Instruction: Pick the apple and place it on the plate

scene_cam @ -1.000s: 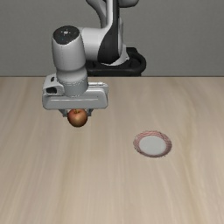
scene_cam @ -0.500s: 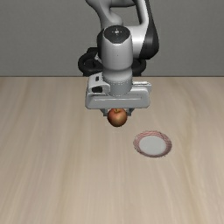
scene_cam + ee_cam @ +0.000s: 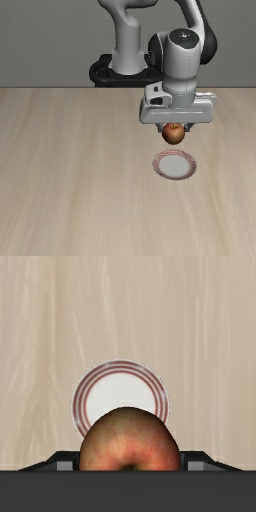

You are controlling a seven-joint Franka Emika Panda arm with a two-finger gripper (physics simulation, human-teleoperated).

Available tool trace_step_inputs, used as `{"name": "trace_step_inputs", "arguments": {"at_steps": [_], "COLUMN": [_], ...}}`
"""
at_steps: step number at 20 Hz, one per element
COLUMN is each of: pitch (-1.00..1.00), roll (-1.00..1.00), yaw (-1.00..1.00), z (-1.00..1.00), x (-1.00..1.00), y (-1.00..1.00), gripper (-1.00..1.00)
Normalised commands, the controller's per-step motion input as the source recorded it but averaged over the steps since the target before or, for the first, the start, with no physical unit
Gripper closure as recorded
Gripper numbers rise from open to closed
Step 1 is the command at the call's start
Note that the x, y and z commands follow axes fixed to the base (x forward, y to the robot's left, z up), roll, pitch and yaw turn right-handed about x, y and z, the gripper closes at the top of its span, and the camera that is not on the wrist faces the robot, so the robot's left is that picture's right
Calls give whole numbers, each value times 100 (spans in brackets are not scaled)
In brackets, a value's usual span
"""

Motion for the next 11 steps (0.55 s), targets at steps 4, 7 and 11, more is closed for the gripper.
{"name": "trace_step_inputs", "arguments": {"at_steps": [4, 7, 11], "pitch": [0, 0, 0], "roll": [0, 0, 0], "yaw": [0, 0, 0], "z": [0, 0, 0], "x": [0, 0, 0], "y": [0, 0, 0], "gripper": [-100, -100, -100]}}
